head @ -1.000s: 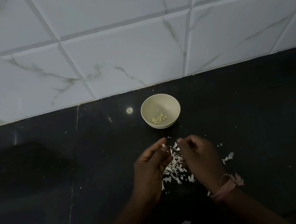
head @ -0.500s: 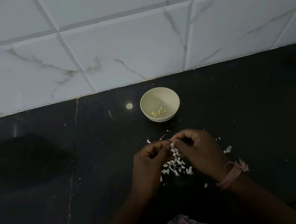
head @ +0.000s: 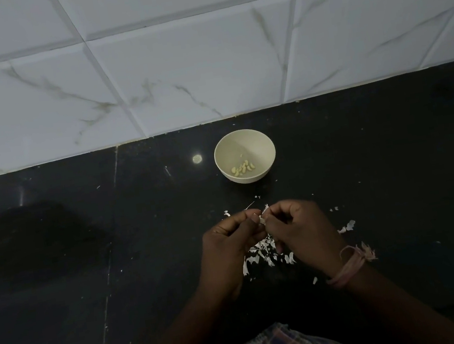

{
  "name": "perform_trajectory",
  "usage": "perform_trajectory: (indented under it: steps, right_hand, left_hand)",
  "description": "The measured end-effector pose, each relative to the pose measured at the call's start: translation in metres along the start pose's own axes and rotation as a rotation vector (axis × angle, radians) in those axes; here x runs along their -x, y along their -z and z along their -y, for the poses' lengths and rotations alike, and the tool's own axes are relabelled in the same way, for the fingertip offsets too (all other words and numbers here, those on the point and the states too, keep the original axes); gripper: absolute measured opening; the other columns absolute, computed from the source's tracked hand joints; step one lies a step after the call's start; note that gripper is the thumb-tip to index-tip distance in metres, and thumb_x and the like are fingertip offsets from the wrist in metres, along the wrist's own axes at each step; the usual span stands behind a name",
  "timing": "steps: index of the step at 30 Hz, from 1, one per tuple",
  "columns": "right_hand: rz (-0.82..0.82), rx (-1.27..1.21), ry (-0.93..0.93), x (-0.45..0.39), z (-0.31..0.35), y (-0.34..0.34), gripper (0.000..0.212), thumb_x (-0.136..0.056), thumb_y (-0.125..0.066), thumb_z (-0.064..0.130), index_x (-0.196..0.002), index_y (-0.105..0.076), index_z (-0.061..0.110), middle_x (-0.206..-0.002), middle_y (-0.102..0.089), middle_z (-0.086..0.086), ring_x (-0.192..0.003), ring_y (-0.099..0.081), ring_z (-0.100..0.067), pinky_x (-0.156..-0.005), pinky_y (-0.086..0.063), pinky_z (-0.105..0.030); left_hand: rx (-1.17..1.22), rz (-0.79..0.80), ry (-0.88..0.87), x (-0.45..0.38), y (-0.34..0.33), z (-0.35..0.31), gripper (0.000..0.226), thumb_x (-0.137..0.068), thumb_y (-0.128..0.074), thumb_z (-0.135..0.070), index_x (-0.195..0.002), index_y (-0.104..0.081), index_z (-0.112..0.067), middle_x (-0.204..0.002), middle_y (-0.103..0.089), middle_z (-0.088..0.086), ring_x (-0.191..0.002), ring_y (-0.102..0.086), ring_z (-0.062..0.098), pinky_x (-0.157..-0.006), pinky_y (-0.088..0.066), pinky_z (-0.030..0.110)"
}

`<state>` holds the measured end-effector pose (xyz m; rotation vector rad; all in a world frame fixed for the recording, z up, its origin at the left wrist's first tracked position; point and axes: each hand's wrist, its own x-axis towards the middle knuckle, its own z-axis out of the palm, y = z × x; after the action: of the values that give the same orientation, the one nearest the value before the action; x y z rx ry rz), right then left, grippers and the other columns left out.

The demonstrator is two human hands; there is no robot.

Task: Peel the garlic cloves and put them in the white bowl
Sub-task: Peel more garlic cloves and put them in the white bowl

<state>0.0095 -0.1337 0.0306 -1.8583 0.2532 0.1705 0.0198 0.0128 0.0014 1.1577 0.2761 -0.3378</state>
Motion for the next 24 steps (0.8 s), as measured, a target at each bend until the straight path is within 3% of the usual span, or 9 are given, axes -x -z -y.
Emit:
perform_trajectory:
  steps: [4,13,16,19,24]
  right_hand:
    - [-0.011,-0.061,-0.018,0.0,0.0,-0.001,0.011,-0.093,-0.065,0.012,-0.085,-0.073,0.009,-0.055,-0.065,-0.009,-0.045,-0.057,-0.017,-0.046,-0.044,-0.022]
    - [-0.037,-0.241,-0.06,0.0,0.005,-0.005,0.011,-0.094,-0.061,0.003,-0.087,-0.069,-0.001,-0.055,-0.065,0.001,-0.045,-0.056,-0.021,-0.054,-0.047,-0.034]
    - [-0.061,-0.258,-0.074,0.0,0.005,-0.008,0.011,-0.095,-0.061,0.007,-0.089,-0.068,0.0,-0.054,-0.063,0.003,-0.044,-0.054,-0.019,-0.052,-0.044,-0.034]
    - [-0.07,-0.226,-0.08,0.001,0.004,-0.01,0.014,-0.096,-0.062,0.014,-0.091,-0.069,0.002,-0.052,-0.061,0.005,-0.044,-0.054,-0.017,-0.052,-0.043,-0.033]
    - [-0.078,-0.174,-0.08,0.001,0.004,-0.011,0.012,-0.095,-0.065,0.017,-0.091,-0.071,0.008,-0.064,-0.071,-0.004,-0.046,-0.056,-0.017,-0.049,-0.046,-0.03]
  left_hand:
    - [0.048,0.016,0.002,-0.001,-0.002,-0.001,0.015,-0.088,-0.069,-0.005,-0.098,-0.078,0.001,-0.099,-0.075,0.024,-0.089,-0.073,0.029,-0.081,-0.059,0.032]
    - [0.169,0.064,0.073,-0.003,-0.002,-0.005,0.024,-0.084,-0.07,-0.007,-0.106,-0.073,0.002,-0.095,-0.074,0.015,-0.08,-0.07,0.017,-0.073,-0.059,0.024]
    - [0.188,0.025,0.027,-0.002,-0.004,-0.002,0.027,-0.083,-0.072,-0.008,-0.109,-0.07,0.0,-0.095,-0.073,0.013,-0.082,-0.07,0.019,-0.076,-0.06,0.026]
    - [0.092,-0.014,-0.039,-0.001,-0.004,-0.001,0.012,-0.088,-0.071,-0.007,-0.099,-0.075,-0.002,-0.099,-0.074,0.017,-0.089,-0.072,0.026,-0.08,-0.059,0.031]
    - [-0.082,0.016,-0.071,0.004,-0.004,-0.002,0.019,-0.097,-0.066,-0.01,-0.112,-0.077,-0.006,-0.107,-0.076,0.019,-0.104,-0.073,0.037,-0.094,-0.057,0.048]
